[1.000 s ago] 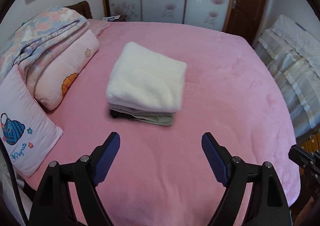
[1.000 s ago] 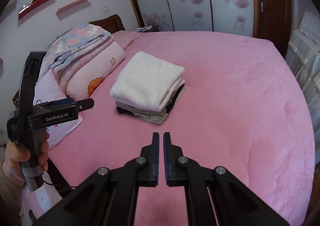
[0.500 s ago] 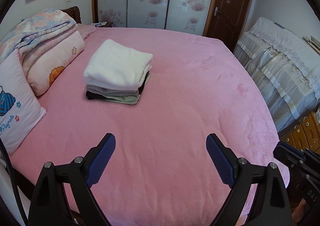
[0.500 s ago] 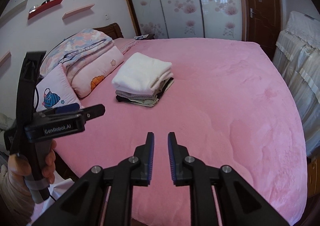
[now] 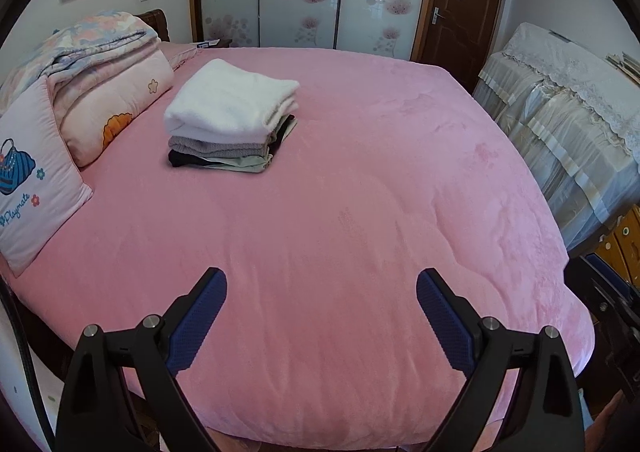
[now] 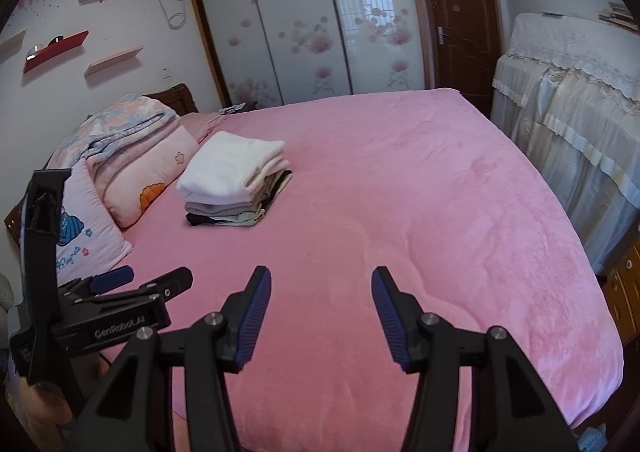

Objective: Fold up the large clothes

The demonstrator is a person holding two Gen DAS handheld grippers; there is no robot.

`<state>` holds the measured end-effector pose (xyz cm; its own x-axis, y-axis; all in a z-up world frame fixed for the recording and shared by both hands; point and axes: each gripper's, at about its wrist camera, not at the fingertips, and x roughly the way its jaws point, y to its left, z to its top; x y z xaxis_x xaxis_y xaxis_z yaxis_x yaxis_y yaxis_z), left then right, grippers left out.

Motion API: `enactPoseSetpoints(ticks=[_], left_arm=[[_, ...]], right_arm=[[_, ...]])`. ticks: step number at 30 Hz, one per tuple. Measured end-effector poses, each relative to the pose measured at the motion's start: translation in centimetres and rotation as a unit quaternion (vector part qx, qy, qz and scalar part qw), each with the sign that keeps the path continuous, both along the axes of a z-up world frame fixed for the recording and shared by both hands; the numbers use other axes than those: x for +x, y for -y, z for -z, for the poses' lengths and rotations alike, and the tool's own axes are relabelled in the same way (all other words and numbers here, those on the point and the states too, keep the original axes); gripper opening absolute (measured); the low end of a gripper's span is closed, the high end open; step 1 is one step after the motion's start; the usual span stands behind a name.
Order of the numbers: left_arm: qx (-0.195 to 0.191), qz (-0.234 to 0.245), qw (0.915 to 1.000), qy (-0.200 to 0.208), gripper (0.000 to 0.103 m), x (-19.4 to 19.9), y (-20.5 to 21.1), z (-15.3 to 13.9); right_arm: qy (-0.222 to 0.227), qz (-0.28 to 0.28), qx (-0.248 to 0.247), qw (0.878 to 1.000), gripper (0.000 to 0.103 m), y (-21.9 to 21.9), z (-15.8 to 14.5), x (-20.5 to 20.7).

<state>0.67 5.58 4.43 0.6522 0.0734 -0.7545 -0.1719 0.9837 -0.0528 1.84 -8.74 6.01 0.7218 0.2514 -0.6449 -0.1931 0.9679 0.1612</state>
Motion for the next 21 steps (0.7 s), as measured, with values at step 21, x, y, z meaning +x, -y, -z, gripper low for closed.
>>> enactPoseSetpoints(ticks=[21], left_arm=[[0.031,0.005,0.9995,0.01,0.095,-2.4,3.6,1.0]], right_arm=[[-0.037,-0.002,-0.002,0.999,0.053,0.6,3.8,-1.3]])
